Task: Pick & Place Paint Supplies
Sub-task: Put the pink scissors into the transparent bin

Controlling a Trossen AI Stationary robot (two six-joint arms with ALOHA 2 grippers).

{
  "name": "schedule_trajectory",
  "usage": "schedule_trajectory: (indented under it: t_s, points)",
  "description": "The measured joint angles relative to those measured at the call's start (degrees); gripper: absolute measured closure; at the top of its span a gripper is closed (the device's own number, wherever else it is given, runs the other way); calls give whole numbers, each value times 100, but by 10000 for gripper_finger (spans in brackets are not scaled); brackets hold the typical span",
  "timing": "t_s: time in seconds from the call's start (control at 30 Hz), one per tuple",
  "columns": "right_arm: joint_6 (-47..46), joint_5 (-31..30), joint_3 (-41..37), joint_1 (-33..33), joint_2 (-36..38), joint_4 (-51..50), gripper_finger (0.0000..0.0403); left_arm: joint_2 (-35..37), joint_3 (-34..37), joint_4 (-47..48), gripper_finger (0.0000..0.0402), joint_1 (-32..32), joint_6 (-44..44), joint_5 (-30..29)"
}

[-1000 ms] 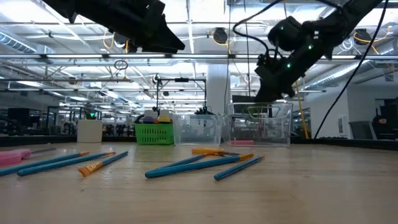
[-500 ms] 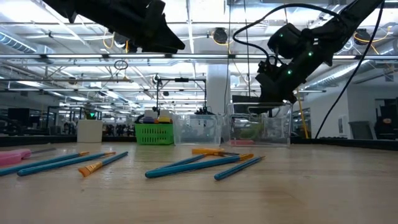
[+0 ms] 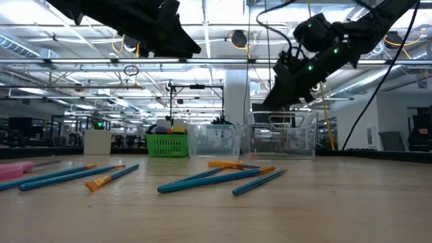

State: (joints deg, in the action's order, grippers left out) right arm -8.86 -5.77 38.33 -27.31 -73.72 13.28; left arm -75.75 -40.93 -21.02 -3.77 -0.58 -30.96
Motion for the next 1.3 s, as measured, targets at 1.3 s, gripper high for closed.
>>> schedule_trajectory:
  t_s: [1.3]
  points:
    - [10,-14,0,3315,809,972,236,-114,0,5393,192,-2094,-6186,4586]
